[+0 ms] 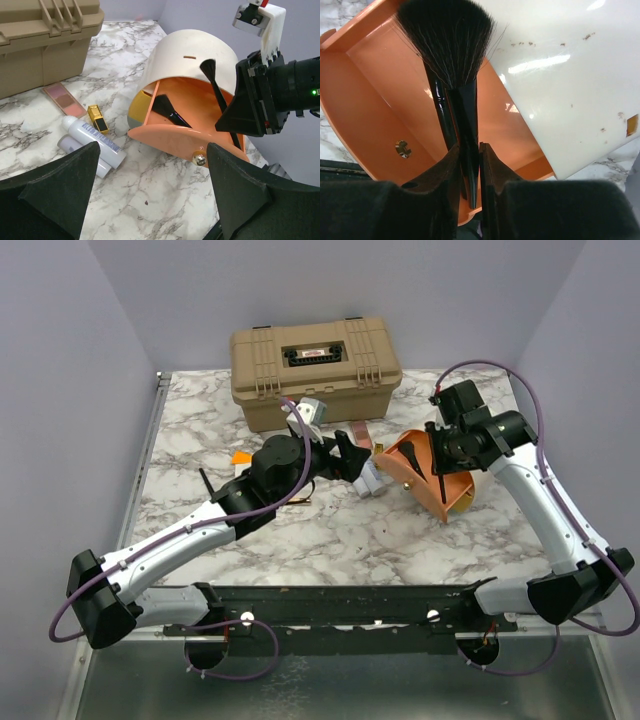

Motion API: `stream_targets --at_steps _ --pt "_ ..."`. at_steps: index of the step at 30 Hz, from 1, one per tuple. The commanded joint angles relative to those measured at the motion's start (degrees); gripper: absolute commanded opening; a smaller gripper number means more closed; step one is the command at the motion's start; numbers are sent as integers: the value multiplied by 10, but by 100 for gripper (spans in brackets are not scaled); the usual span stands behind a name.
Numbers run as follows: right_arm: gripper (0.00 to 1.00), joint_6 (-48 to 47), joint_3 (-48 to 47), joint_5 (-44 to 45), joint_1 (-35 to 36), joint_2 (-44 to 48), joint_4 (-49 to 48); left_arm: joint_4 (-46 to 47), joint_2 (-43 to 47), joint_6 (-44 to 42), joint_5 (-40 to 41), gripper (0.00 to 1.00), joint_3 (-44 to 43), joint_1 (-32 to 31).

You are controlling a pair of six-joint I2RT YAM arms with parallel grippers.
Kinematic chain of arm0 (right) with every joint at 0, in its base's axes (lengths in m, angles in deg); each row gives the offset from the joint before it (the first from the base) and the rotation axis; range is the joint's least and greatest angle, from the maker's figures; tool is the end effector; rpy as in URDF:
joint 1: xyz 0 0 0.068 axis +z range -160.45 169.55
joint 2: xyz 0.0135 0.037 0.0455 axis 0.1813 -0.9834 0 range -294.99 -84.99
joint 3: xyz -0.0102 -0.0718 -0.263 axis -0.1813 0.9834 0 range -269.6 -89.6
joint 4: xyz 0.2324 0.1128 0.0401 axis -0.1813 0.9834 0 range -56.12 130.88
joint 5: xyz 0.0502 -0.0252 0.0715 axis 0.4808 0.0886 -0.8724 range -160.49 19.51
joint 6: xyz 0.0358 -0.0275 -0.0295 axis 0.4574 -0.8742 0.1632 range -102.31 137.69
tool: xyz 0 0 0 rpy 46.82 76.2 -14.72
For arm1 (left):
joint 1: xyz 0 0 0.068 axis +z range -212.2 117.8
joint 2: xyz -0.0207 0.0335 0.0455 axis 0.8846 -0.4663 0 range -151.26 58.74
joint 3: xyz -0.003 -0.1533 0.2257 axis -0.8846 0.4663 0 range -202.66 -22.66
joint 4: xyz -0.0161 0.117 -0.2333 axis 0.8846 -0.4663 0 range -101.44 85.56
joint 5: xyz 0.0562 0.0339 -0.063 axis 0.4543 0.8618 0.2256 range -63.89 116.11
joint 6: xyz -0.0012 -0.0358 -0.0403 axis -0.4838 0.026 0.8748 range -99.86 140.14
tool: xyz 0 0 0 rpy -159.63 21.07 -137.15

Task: Organize the makeup
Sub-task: Place the makeup brush in the drawer.

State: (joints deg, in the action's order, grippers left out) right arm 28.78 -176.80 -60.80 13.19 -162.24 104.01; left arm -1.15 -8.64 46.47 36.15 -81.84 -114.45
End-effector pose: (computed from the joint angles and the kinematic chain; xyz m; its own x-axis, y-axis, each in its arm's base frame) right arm 0.2285 0.0936 0.3777 -0.8413 -0.1612 -0.5160 -0.1597 0.9860 -0.0477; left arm 0.1753 -0.2162 0.3724 -0.3450 -0.2676 -0.8996 0.5792 0.6935 -0.4284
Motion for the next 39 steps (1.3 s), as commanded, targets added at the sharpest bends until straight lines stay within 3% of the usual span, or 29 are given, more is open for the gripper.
stream_targets --at_steps 1,7,14,18,23,26,35,39 --pt "26 3 8 -5 4 1 12 -16 6 -4 33 89 7 -1" --pt "42 6 -15 21 3 2 22 -47 13 -14 94 91 4 0" --pt "43 9 -63 33 3 15 14 -131 26 -5 264 96 5 22" --pt "46 10 -73 -10 4 52 -35 -217 36 73 338 97 9 92" --pt "53 19 -42 -84 3 114 -129 -270 47 128 309 93 32 203" --pt "62 26 -22 -126 4 137 -173 -300 38 152 307 92 36 250" --pt "66 42 -18 -142 3 121 -167 -374 -37 223 215 92 69 441" --pt "68 44 -15 -143 3 122 -172 -375 -90 224 190 84 79 478"
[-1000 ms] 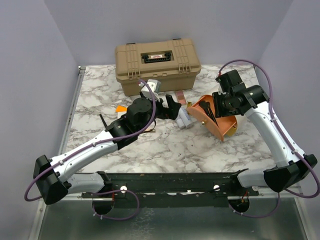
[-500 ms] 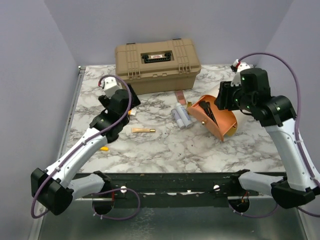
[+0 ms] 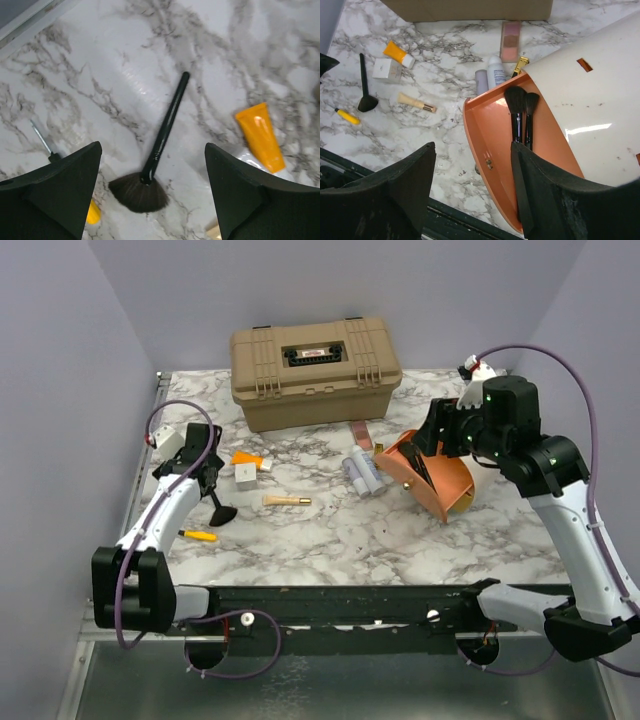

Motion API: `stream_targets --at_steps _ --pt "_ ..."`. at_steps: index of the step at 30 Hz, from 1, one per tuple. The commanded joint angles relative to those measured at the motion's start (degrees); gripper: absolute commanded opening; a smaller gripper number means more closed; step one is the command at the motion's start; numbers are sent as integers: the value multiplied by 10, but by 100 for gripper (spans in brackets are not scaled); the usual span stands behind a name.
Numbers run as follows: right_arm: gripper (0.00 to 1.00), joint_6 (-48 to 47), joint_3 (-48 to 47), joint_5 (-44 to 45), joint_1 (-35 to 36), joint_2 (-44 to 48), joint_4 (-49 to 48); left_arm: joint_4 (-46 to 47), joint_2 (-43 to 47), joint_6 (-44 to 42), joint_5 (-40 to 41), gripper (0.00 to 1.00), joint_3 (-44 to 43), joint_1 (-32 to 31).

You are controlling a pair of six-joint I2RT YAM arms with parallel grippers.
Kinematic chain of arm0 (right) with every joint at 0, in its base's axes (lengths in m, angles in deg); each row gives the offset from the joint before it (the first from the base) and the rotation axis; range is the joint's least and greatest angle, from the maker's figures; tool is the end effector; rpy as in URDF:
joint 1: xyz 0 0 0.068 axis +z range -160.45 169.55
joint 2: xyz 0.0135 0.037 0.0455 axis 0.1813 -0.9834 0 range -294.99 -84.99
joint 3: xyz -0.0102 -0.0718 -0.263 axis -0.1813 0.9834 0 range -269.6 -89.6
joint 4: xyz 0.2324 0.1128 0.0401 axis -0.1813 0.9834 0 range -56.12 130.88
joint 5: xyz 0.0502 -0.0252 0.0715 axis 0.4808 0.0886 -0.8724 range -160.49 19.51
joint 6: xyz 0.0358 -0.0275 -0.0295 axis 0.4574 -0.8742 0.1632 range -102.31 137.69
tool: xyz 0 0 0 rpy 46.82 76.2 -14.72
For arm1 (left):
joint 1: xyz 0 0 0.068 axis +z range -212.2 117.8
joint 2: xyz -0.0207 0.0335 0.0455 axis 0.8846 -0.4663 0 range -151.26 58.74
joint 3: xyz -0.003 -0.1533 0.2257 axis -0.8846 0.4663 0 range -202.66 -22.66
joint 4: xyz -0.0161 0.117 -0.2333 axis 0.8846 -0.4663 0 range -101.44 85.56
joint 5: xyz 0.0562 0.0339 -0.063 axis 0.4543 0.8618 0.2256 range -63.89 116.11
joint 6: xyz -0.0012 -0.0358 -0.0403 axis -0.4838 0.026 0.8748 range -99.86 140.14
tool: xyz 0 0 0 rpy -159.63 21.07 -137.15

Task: Organize the makeup
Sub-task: Place the makeup brush in the drawer.

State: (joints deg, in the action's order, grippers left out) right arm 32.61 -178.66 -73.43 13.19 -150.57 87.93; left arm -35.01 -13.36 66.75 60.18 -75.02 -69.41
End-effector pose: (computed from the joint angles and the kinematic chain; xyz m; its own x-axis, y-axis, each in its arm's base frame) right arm 0.1879 0.0844 0.4507 -0.5638 0.0339 -0.8252 -0.3060 0.9195 0.2469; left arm 0.2564 -0.0123 0.2589 -0.3421 -0.5634 -0.7520 -0.7272 0.6656 -0.1679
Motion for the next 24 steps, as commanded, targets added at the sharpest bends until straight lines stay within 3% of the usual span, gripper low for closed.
stream_targets --at_steps 1,6,9,17,22,24 --pt "67 7 4 -17 4 6 -14 -36 -57 16 -50 84 8 31" --pt "67 14 10 -26 3 7 -24 -14 -114 -8 -37 81 10 37" --pt "67 18 16 -28 3 7 -26 17 -151 -32 -55 72 16 40" --pt "68 20 21 -29 3 5 -32 67 -205 -80 -109 67 20 44" --pt "68 21 24 -31 3 1 -29 75 -224 -85 -133 54 30 45" --pt "68 21 25 -30 3 2 -28 76 -216 -77 -122 44 41 45"
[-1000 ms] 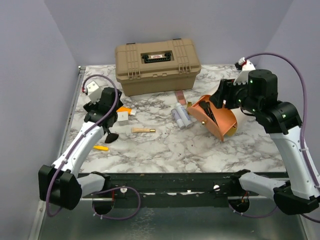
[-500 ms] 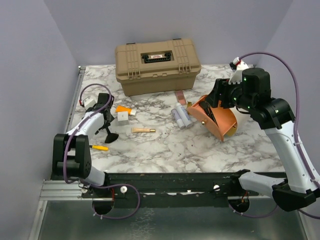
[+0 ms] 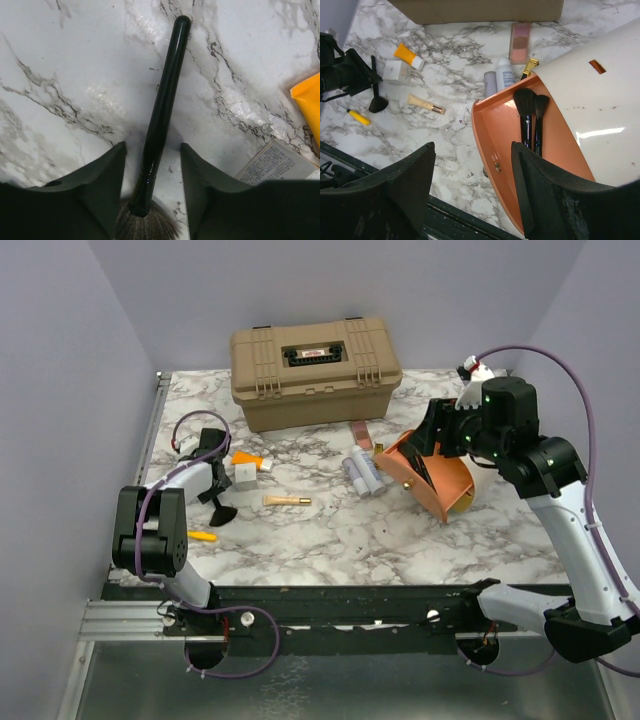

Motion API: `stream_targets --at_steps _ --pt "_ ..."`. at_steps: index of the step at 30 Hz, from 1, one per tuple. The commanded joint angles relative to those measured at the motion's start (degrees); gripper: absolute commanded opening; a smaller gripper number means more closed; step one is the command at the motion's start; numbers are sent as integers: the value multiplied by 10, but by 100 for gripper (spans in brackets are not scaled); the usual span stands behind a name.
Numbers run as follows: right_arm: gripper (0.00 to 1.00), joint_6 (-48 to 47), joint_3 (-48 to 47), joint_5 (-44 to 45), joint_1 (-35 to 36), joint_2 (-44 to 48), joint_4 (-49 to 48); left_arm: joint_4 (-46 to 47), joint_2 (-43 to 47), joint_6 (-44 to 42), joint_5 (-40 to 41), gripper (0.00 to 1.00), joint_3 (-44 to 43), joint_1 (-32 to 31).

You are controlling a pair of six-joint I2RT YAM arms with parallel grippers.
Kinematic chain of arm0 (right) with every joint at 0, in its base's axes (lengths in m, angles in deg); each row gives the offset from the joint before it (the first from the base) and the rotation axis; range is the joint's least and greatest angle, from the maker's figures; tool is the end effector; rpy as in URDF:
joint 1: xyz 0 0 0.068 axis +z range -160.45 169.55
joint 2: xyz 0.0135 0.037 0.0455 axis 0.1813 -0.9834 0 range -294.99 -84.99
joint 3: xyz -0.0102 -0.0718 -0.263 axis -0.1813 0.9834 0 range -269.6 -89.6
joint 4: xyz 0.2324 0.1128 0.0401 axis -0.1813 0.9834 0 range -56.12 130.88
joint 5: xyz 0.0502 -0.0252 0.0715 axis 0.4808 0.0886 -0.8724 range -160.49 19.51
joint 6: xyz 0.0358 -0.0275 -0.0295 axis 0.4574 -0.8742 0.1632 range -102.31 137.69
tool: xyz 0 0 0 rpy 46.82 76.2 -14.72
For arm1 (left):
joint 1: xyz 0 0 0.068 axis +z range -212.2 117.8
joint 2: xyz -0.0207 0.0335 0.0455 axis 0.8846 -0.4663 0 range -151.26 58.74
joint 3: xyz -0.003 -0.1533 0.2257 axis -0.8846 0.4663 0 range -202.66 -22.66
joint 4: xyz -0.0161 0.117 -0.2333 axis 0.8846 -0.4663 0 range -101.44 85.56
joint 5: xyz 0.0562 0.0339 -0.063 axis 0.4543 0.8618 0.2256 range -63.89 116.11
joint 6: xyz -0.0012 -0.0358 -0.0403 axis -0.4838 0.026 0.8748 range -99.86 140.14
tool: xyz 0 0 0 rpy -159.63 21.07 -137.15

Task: Organize the makeup
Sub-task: Place the makeup brush in the drawer, then pick up the makeup brush from the center of the board.

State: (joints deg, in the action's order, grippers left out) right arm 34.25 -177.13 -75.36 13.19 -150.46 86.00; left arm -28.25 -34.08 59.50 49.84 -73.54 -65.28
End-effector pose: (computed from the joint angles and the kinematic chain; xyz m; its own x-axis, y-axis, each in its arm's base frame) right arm 0.1908 0.0869 0.4464 -0.5730 0.0592 -0.8174 -0.3166 0.9040 0.2874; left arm 0.2995 -0.0017 0.1609 -0.6305 -0.5474 -0.5503 -0.6670 0.7447 0.0233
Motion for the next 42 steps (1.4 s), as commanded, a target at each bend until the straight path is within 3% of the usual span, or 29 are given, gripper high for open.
stream_targets --at_steps 1,4,9,19,32,42 --pt "68 5 11 -9 4 2 -9 9 -7 -4 -16 40 30 4" --pt "68 4 11 -8 3 3 -9 9 -4 3 -22 35 38 4" --pt "68 5 13 -13 3 0 -11 20 -7 14 -52 14 48 4" --pt "69 7 20 -9 4 5 -7 24 20 7 -40 0 72 5" --pt "80 17 28 -15 3 8 -10 64 193 -32 -87 0 78 4" --pt "80 29 39 -29 3 17 -32 139 267 -75 -309 0 41 4"
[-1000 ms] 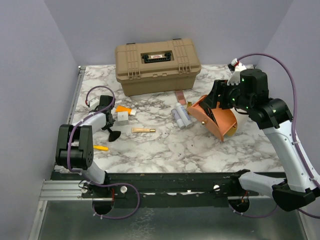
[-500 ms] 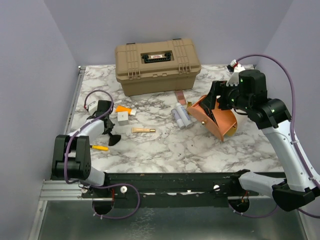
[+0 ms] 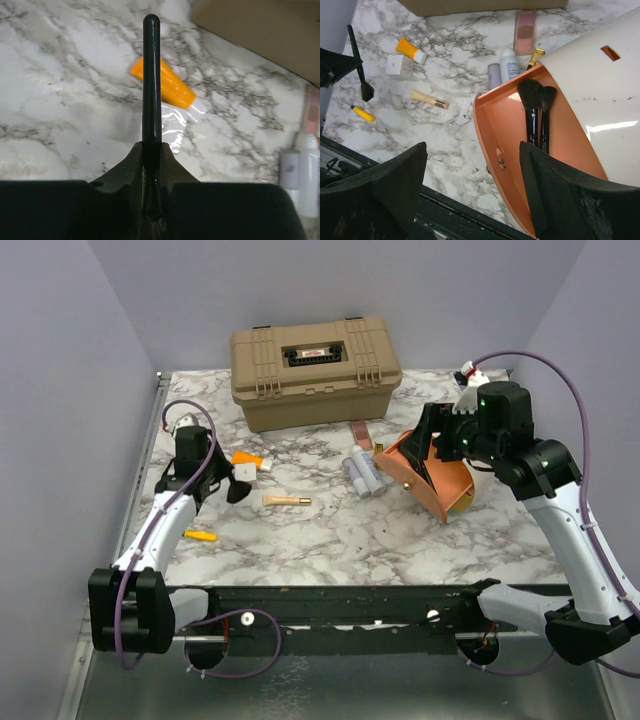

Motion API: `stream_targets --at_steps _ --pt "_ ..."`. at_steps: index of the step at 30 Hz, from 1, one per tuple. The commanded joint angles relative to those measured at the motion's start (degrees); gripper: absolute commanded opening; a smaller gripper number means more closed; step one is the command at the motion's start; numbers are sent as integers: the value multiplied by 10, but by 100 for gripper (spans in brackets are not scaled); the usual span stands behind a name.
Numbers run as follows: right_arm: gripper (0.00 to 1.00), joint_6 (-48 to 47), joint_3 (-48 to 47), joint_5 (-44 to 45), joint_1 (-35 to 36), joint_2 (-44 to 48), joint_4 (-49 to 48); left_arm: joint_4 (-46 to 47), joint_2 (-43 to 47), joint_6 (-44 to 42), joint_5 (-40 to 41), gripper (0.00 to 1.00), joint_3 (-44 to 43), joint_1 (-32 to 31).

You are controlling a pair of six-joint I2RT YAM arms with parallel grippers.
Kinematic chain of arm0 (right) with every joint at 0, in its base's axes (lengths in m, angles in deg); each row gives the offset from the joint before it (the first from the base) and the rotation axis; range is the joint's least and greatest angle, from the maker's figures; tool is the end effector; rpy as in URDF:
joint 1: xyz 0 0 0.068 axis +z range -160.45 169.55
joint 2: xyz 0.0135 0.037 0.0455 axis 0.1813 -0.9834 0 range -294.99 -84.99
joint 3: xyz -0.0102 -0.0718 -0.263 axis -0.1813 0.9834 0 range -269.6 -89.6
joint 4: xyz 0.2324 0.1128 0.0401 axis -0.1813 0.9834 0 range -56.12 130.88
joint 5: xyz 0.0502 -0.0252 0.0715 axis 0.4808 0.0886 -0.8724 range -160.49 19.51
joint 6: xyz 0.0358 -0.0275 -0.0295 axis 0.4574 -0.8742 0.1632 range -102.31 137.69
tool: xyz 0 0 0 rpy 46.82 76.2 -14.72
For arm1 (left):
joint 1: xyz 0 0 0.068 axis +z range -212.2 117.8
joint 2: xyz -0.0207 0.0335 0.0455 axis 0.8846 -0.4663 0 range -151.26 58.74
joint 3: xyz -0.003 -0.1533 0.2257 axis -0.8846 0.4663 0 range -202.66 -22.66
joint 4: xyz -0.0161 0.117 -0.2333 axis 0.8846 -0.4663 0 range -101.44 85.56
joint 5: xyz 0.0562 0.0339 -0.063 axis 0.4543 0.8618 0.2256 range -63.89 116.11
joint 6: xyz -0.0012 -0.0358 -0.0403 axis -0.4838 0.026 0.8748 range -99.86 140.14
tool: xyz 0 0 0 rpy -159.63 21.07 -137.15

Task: Organize the makeup
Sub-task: Pick up the makeup brush from the center of the board.

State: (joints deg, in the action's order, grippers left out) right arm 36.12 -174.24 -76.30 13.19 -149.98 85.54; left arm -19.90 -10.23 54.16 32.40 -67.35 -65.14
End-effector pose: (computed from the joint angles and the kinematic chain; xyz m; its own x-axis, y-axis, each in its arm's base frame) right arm 0.1924 0.0883 0.4336 -0.6117 0.0756 -0.7874 -0.2995 0.8992 0.3190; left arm 0.2573 -0.0093 0.2440 -0.5106 -0.5306 -0.6766 -0.3847 0.8447 -0.3721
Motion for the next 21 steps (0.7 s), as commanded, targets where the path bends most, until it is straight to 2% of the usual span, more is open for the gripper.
stream_targets --at_steps 1,6,10,13,21 --pt "80 13 12 -20 3 13 -29 67 33 -23 -159 0 -24 3" --pt "80 26 21 -24 3 18 -46 157 46 -5 -307 0 -26 3" --pt "80 43 31 -30 3 24 -71 290 41 71 -405 0 -11 -14" --pt "78 60 41 -46 4 26 -95 313 36 73 -409 0 -23 -57" --pt "74 106 87 -134 4 34 -189 358 16 84 -358 0 -46 -205"
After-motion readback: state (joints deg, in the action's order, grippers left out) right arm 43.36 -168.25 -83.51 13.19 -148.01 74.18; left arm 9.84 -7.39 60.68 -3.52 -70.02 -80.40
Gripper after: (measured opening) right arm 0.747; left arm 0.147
